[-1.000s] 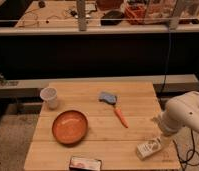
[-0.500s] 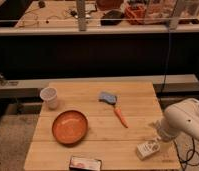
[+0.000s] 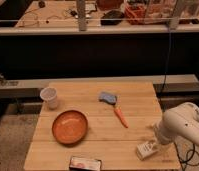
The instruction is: Place the bottle in the ceramic bowl
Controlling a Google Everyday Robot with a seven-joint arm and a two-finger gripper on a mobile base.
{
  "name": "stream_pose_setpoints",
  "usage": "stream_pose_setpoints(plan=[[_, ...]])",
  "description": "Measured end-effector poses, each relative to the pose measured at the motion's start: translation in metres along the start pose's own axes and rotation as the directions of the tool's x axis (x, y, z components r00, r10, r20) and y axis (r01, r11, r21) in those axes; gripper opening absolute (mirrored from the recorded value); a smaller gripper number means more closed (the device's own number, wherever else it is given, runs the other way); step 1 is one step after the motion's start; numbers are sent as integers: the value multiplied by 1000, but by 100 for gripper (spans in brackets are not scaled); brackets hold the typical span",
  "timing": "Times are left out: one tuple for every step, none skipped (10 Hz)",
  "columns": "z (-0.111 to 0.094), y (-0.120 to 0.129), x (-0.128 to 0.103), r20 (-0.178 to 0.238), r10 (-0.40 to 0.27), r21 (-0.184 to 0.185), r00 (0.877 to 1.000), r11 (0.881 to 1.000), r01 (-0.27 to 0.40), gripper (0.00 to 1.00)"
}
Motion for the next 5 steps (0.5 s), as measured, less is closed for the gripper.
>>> stream_pose_setpoints(plan=[[3, 2, -1, 1, -5, 0, 1000, 1000, 5, 80], [8, 2, -1, 4, -11, 0, 1000, 1000, 11, 80], [11, 2, -3, 6, -19, 2, 1000, 1000, 19, 80], [14, 3, -4, 8, -25, 2, 1000, 1000, 25, 80], [20, 4, -5, 9, -32, 2, 999, 999, 32, 80]])
